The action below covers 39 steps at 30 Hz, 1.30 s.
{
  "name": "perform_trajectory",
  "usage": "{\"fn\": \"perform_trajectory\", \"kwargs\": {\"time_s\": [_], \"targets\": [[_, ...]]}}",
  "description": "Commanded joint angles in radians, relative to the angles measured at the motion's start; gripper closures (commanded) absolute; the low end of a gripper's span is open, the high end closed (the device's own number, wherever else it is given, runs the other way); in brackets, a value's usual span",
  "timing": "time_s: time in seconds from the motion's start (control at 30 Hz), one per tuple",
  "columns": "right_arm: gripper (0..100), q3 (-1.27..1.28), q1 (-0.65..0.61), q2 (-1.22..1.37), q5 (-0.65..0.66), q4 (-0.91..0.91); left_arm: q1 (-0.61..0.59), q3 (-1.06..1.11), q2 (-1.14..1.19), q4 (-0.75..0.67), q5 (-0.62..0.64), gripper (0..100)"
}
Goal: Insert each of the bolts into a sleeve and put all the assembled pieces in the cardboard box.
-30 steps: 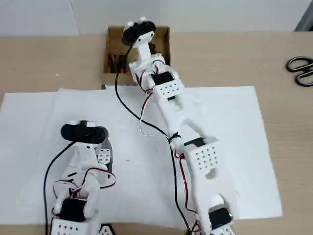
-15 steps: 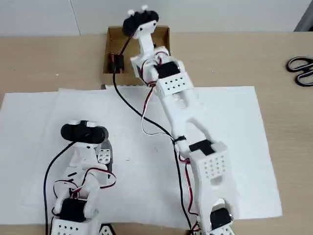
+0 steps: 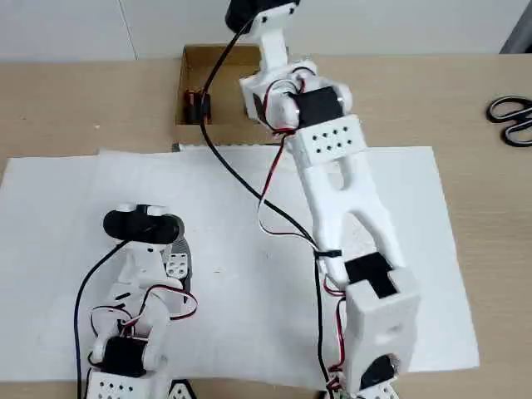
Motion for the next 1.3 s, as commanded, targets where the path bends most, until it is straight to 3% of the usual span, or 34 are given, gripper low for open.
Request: {"fn": "perform_trajectory", "kwargs": {"time_s": [0.0, 0.5, 0.7, 1.03, 1.27], "targets": [[99.4, -0.049, 0.033, -0.108, -0.008, 0.053, 0.009, -0.004, -0.009, 0.003, 0.000, 99], [99.3, -0.049, 0.116, -0.394, -0.087, 0.340, 0.009, -0.004, -0.009, 0.003, 0.000, 99], [99.3, -0.048, 0.193, -0.487, -0.193, 0.489, 0.009, -0.004, -0.009, 0.003, 0.000, 99], [99.5, -0.006, 0.306, -0.641, -0.199, 0.504, 0.009, -0.004, -0.009, 0.003, 0.000, 99], [99.5, 0.331, 0.315, -0.872, -0.204, 0.472, 0.009, -0.004, -0.009, 0.003, 0.000, 99]]}}
